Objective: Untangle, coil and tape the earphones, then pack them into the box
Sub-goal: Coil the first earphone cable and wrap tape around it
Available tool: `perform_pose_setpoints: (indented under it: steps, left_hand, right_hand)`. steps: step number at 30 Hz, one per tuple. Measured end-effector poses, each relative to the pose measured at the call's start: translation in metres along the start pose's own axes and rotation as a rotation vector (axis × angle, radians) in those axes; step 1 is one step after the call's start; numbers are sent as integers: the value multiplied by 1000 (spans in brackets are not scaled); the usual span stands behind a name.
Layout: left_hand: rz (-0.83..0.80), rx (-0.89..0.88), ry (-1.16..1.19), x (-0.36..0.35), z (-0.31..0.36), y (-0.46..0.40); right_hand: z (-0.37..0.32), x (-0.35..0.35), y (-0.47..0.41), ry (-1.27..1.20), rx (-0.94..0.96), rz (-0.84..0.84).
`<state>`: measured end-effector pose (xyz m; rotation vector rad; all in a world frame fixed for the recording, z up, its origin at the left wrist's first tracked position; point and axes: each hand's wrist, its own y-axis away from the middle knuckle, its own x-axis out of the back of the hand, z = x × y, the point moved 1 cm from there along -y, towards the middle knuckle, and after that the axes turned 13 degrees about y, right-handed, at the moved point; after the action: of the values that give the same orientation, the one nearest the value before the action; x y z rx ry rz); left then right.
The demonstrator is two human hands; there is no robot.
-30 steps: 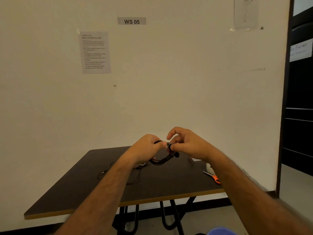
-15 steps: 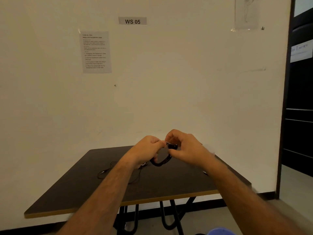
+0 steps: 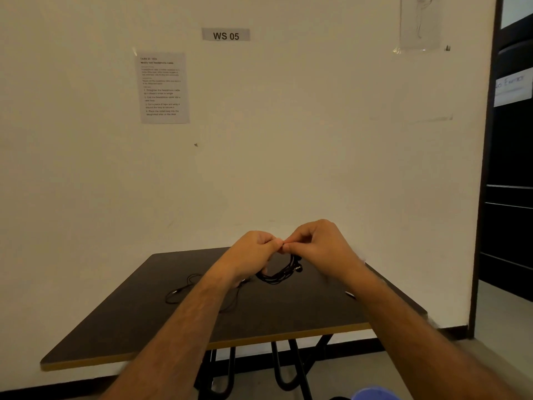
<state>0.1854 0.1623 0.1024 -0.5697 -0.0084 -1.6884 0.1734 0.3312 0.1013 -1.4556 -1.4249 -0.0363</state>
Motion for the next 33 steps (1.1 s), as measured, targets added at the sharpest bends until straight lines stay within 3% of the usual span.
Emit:
perform_pose_setpoints:
  steps: [11,18,26,29,33]
  left_hand:
    - [3,-134,-221,-8,3,1]
    - [-45,-193,-261,-12,1,3]
    - [-7,-172,-237,-15,-8,-2]
    - [36,-129,-166,-15,-11,-4]
    - [97,-70,-85,-16,-16,-7]
  right_hand:
    - [17,-5,-4,-775,-501,-355]
    - [30,-6,1,-972,-433,-464]
    - [33,-12,-2,-889,-339,-342]
    - [33,-12,-2,-709,-233,-203]
    - [35,-14,-3,-274,-64,10]
